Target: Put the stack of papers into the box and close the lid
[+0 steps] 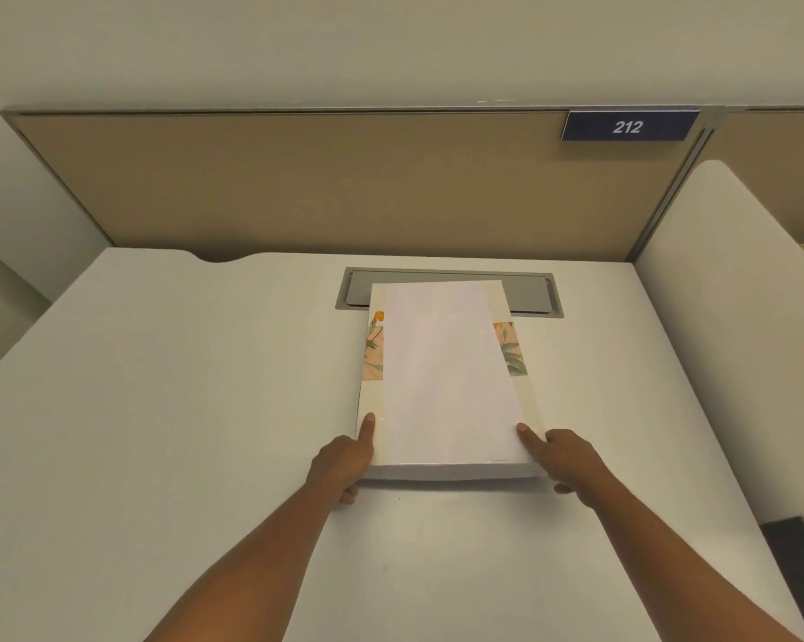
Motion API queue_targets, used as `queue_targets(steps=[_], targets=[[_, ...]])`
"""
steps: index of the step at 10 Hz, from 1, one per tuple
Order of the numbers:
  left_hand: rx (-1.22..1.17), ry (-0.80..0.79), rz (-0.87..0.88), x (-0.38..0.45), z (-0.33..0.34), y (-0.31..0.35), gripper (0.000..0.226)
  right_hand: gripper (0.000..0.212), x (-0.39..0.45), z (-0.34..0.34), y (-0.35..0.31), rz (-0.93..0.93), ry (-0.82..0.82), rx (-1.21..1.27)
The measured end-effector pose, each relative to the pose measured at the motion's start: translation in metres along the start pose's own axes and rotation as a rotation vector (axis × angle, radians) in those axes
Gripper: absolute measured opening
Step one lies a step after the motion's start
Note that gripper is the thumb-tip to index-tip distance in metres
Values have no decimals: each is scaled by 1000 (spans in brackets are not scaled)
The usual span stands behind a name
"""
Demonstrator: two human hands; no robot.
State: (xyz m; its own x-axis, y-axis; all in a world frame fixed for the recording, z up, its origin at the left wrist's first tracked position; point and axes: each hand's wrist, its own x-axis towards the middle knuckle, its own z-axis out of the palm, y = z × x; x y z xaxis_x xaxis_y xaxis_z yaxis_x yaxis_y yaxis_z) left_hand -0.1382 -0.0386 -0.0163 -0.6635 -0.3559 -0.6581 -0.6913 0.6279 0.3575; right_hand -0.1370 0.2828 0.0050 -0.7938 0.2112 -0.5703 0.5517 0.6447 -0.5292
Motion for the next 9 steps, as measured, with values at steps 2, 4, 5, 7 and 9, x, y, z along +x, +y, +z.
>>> queue_targets(steps=[2,4,5,7,9], targets=[[21,100,88,-7,10,-8,66,54,-7,20,16,-70,136,-90],[70,253,205,-4,20,-2,54,55,-5,27,17,-88,191,-153],[84,251,200,-4,20,1,57,53,1,24,14,-67,178,-215],[130,220,205,2,12,11,56,48,4,32,15,-84,180,-315],[196,269,177,-12,10,20,61,66,-5,23,10,-153,285,-339]])
